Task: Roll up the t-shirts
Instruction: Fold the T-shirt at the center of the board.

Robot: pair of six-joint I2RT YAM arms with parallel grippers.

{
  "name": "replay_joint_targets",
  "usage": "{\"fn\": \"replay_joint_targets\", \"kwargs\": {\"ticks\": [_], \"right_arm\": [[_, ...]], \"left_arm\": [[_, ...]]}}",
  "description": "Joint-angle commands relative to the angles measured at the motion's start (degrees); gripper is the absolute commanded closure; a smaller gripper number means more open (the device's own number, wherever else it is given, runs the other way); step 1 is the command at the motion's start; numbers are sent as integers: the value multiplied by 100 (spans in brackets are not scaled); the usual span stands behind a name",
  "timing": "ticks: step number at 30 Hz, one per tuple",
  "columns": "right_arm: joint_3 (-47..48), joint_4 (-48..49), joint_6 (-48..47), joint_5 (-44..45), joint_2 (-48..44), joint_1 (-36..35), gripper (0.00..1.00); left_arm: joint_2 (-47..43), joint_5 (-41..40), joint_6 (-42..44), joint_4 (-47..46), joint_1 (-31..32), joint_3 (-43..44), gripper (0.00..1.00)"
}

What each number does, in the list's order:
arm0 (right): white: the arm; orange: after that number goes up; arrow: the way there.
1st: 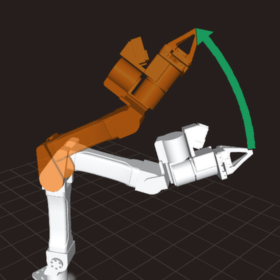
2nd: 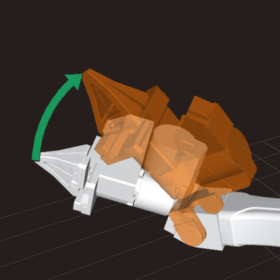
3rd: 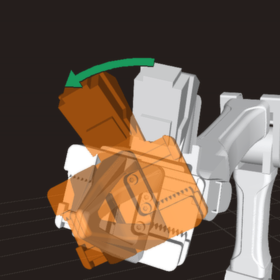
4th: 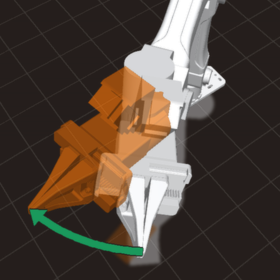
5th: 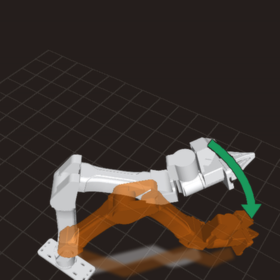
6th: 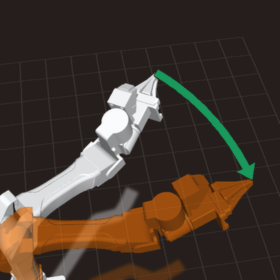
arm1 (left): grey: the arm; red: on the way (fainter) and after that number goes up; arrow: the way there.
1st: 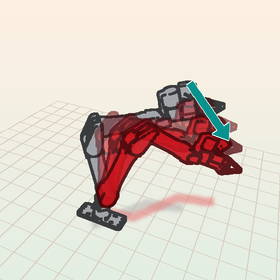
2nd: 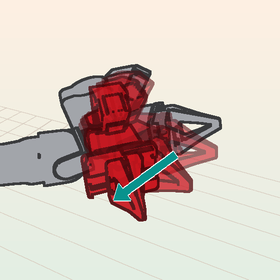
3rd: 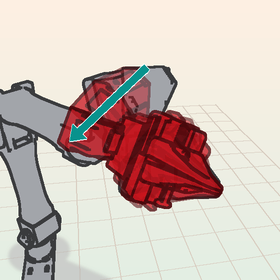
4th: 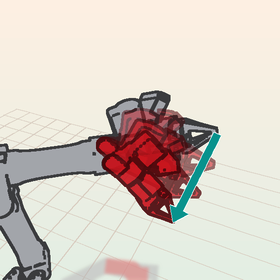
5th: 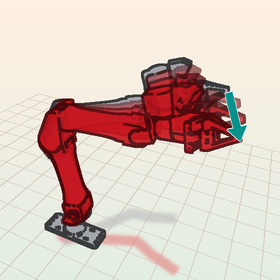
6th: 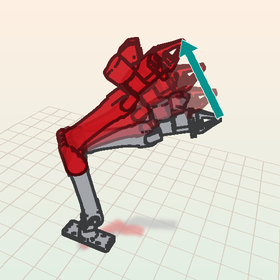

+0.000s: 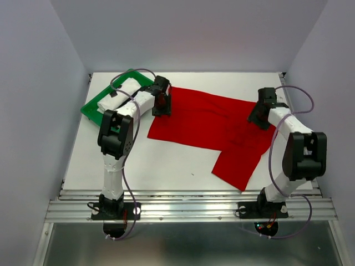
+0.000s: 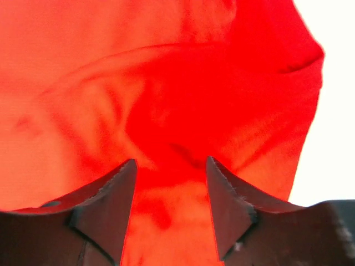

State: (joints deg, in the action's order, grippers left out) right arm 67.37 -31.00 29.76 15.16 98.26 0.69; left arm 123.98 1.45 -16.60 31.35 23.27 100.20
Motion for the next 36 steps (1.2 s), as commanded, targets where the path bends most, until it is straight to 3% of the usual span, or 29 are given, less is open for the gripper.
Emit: {"fn": "replay_joint_targets", "kwargs": {"ticks": [1,8,14,33,34,35,36], "right_arm": [[-162,-300,-32,-258,-1306,28,39],[-1102,-670,48,-970,-2634,-33,29],[-1297,-977,109,-1260,-3058,-139,27],[-1631,-1733,812,-1068,-3533,-903,25],[-1605,-1838,943,-1041,-3533,-1156,25],[-1605,-1865,944,-1041,-3533,-1159,25],[-1709,-1892,1005,-1085,-3550,-1446,25]], "left_arm": [[-1655,-84,-18,-67,47,-807,45],[-2844,-602,-545,-586,-322,-3012,47],[-3064,-638,-1011,-1121,-674,-3849,47],[-2309,-172,-1460,-1711,-622,-4132,46],[-2221,28,-1495,-1816,-595,-4114,59],[-2221,30,-1495,-1817,-569,-4088,59],[-2212,48,-1495,-1826,-551,-4062,66]]}}
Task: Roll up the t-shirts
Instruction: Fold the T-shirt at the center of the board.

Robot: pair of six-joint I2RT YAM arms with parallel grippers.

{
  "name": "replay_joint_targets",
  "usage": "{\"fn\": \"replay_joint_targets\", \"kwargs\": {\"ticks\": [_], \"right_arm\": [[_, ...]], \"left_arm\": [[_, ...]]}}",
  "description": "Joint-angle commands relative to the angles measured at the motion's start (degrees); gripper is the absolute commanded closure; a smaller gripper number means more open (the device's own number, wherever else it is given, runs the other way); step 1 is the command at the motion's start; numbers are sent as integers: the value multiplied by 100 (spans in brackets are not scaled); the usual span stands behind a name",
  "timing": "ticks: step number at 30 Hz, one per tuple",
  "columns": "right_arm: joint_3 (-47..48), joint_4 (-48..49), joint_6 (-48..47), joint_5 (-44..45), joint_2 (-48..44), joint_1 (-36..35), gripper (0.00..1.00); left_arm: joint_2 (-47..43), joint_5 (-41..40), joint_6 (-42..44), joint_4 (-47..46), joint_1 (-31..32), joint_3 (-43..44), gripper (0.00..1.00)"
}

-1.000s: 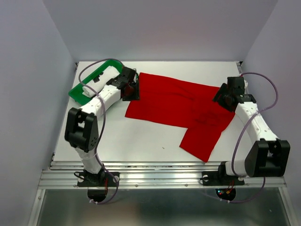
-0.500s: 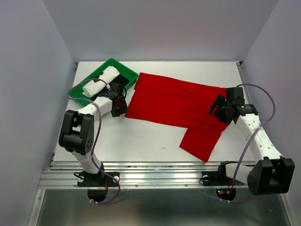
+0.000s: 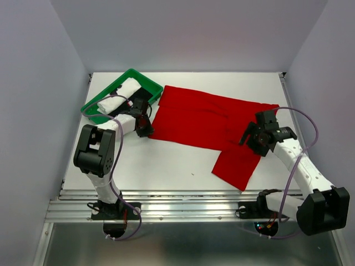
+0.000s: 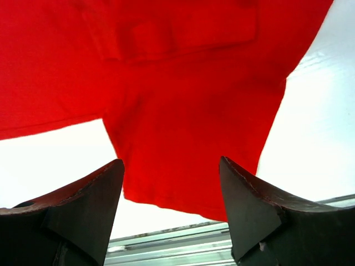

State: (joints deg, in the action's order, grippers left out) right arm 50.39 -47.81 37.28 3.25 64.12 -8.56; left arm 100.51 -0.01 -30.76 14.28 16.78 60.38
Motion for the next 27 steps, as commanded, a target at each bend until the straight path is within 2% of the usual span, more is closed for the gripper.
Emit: {"fn": "replay_joint_targets", "kwargs": {"ticks": [1,2,7,9,16,21,27], "right_arm": [[-81,-237,419,80,-128,-707,25],[-143,-377,543,106,-101,-909,25],[-696,-632,1893,237,83,-2454,25],[-811,-843,2299,422,92,-2729,25],[-1101,-1459,3495,1064,-329,-2924,26],[-1654,-1064,4093,1108,-321,-2924,30],[-1857,-687,4375,1485,-277,-2924,31]], "left_arm": [[144,203,-53,-119,124,-1,88],[153,212,-35,-93,142,44,99],[-22,124,-17,13,151,123,100],[-154,115,-9,39,151,132,100],[-330,142,97,110,151,167,100],[-269,238,167,127,151,264,100],[-234,274,185,145,159,264,100]]}}
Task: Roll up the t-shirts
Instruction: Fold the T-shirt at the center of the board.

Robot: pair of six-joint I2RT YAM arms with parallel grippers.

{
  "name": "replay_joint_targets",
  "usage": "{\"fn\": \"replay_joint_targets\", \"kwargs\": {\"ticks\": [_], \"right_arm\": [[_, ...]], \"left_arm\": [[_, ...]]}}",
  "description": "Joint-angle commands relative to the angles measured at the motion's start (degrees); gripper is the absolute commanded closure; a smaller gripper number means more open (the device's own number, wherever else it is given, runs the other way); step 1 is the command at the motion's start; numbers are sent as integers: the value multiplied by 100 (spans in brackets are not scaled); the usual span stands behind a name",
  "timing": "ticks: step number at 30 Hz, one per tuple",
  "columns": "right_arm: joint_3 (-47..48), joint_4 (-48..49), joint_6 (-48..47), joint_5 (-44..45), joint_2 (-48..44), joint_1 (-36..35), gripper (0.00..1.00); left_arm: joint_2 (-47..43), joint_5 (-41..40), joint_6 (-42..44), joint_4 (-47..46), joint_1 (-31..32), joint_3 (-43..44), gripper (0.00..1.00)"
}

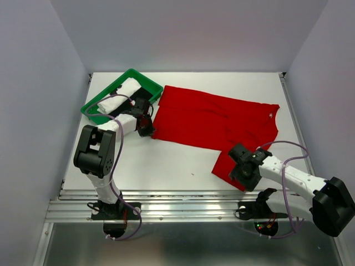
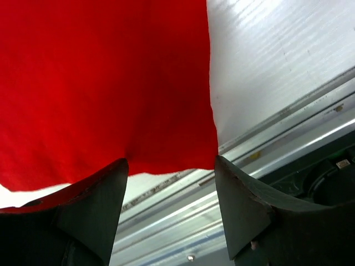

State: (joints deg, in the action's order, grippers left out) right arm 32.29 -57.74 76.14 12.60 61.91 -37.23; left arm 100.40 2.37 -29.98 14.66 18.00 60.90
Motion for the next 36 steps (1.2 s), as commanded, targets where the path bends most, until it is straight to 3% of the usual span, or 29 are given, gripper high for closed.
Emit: {"fn": "replay_joint_targets", "kwargs": {"ticks": [1,5,7,10,14,17,21,28,36], "right_arm": [[-74,385,516,603,-117,-56,32],[-311,737,498,857,-92,-56,34],[-373,886,455,1016,-39,-56,41],[-461,992,393,1052,40,-56,56],[-479,932,437,1060,-117,-56,87],[-259,729,393,1148,-398,-56,94],[110,352,121,1158,-618,-56,99],[514,220,-818,437,-434,-56,99],[1261,-343,-1154,436,-460,-56,99]], "left_arm": [[-231,35,106,108,37,203,100],[-240,35,106,125,37,202,100],[-249,0,124,169,37,211,100],[-284,-17,141,213,37,229,100],[-328,-35,150,248,37,238,100],[-363,-61,150,301,37,255,100],[-538,-61,159,415,37,264,100],[-933,97,168,565,37,-122,100],[-1505,44,106,582,46,-755,100]]}}
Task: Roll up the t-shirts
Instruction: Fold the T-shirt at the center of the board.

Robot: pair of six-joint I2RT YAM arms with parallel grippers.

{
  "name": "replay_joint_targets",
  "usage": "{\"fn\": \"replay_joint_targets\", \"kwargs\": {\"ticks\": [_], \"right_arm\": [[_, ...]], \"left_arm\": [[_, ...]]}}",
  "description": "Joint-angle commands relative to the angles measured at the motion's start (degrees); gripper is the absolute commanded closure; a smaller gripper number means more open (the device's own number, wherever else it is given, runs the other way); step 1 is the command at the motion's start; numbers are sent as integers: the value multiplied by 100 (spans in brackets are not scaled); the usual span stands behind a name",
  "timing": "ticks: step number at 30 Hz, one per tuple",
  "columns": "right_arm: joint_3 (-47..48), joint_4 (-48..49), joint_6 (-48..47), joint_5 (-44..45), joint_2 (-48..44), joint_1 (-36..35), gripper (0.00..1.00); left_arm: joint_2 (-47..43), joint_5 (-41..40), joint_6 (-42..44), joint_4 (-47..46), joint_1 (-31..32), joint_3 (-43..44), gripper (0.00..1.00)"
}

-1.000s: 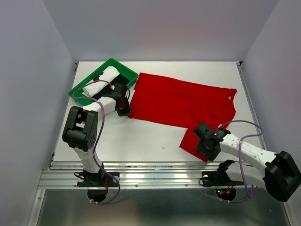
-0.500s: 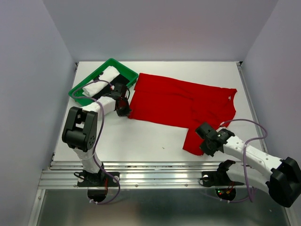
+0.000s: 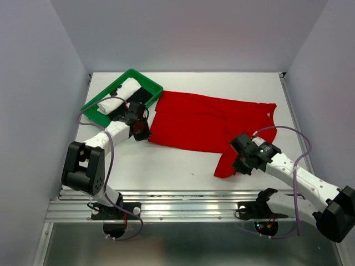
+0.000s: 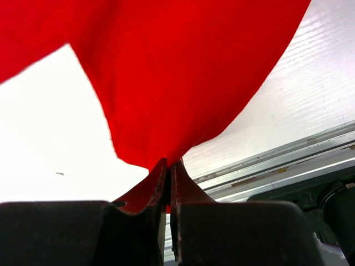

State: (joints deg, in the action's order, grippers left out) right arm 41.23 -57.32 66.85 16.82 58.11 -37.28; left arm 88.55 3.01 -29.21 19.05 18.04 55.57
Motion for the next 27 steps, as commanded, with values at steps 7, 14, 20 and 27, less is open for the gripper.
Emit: {"fn": "replay_joint_targets", "kwargs": {"ticks": [7,14,20,27], "right_arm": [[517,-815,-49,-3,-492,-52,99],[649,-1202,-49,67,-687,-52,99],[1018,-1360,3,313,-757,-52,99],[1712,-1519,12,1165,-380,-52,99]], "left_arm": [[-760,-107,73,310,41,-494,100],[-1173,-10,3,371,50,-863,100],[-1586,16,-67,556,68,-952,100],[-1403,77,-58,600,59,-417,100]]}}
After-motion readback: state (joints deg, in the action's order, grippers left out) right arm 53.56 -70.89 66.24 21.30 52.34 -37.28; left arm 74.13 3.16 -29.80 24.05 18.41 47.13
